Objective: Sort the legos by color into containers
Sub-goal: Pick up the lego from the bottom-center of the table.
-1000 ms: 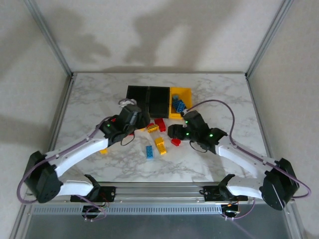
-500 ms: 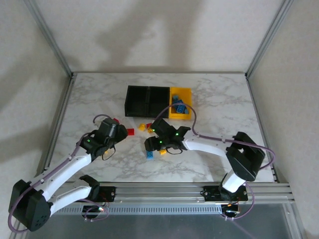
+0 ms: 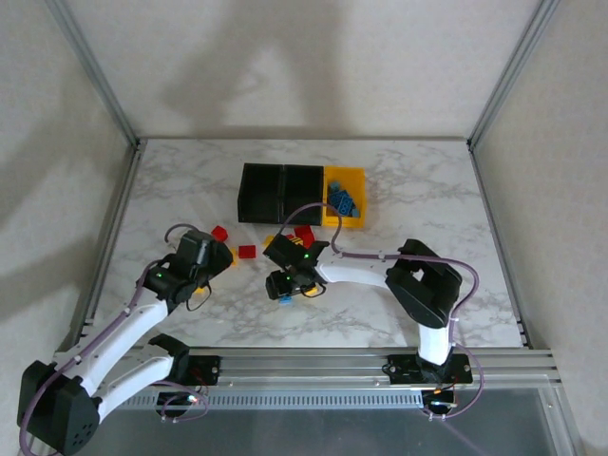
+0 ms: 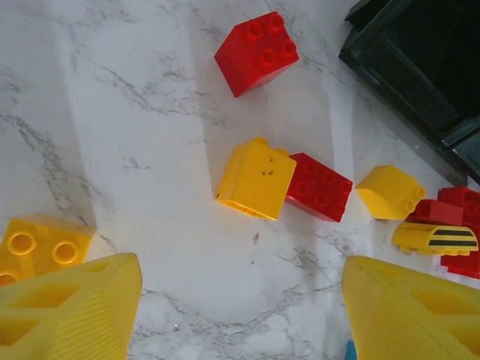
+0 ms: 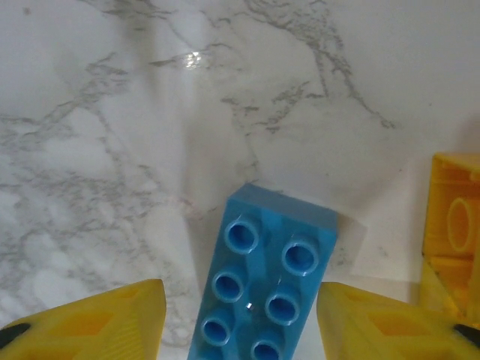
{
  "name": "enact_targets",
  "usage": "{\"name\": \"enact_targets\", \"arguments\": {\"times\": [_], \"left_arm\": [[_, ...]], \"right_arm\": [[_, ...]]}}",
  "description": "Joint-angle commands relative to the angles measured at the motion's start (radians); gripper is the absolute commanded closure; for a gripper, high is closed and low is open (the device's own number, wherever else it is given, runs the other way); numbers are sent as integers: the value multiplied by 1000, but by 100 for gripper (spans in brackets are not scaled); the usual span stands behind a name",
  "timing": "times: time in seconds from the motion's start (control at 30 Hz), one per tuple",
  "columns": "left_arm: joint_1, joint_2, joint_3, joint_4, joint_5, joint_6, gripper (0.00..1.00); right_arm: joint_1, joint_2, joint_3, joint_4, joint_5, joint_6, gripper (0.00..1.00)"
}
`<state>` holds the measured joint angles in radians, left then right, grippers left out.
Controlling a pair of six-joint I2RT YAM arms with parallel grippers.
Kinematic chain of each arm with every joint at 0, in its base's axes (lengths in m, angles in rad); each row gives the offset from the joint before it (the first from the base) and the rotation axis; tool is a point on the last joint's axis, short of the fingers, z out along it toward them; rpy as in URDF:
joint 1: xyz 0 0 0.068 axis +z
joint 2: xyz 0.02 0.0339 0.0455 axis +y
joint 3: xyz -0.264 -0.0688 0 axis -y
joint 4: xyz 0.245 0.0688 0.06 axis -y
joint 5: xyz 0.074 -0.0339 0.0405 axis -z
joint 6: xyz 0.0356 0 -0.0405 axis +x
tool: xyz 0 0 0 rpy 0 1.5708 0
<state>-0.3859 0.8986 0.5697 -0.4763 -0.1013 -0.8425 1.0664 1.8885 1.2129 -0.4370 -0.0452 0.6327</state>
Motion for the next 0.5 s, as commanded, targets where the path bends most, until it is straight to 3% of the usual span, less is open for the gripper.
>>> {"name": "enact_targets", "arguments": {"times": [0.0,0.2,0.47], "left_arm": [[13,-26,-21,-28,4,-12,29],[16,-41,-33,-28,7,-18,29],[16,-38,-37,17,53,-12,29]], "right_arm": [[23,51,58,-79,59,4,48],[37,88,99,-90,93,-3,64],[4,-15,124,-66,99,-18,67]]}}
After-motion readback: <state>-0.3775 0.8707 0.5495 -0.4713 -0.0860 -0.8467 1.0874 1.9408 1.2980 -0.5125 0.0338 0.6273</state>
